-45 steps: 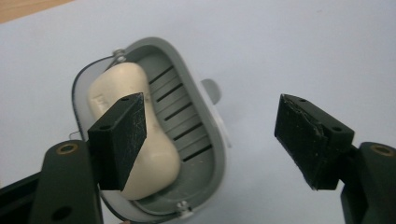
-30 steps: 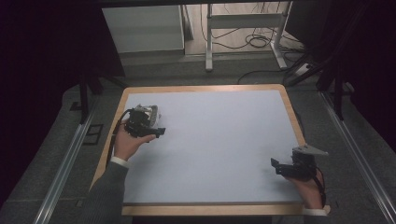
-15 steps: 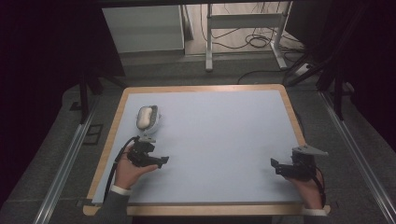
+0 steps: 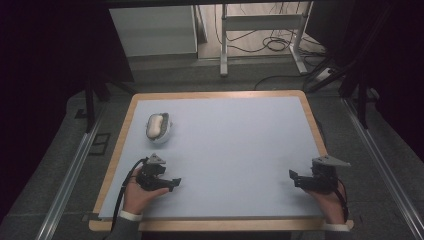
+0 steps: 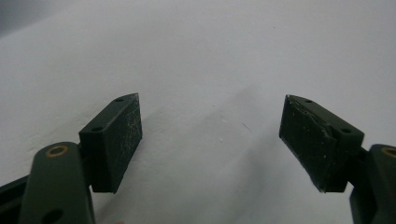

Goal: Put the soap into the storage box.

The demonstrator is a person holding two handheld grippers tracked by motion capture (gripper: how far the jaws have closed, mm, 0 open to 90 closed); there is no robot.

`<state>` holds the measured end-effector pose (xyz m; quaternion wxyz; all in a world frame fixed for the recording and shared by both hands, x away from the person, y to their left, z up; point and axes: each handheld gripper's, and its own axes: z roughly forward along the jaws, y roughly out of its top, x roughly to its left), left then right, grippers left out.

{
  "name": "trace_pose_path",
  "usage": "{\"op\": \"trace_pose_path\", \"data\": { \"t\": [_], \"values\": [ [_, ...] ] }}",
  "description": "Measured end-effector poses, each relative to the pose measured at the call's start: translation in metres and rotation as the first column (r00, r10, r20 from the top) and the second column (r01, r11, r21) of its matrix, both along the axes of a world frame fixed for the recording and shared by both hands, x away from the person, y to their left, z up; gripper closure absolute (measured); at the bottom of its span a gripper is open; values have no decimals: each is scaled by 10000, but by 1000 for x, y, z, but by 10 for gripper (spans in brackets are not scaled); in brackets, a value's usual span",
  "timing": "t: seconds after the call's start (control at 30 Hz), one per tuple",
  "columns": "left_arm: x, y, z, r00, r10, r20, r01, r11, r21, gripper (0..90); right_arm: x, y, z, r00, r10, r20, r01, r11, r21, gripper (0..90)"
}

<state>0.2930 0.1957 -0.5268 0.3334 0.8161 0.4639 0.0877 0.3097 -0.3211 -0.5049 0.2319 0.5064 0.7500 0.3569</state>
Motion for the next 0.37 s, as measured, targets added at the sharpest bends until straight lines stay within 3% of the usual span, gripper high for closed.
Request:
{"op": "trace_pose_path", "data": {
  "t": [0.37],
  "values": [
    [-3, 4, 2, 9997, 76, 234, -73, 9999, -142, 208, 0, 6, 0, 9997, 236, 94, -235, 9997, -61, 65]
  ]
}}
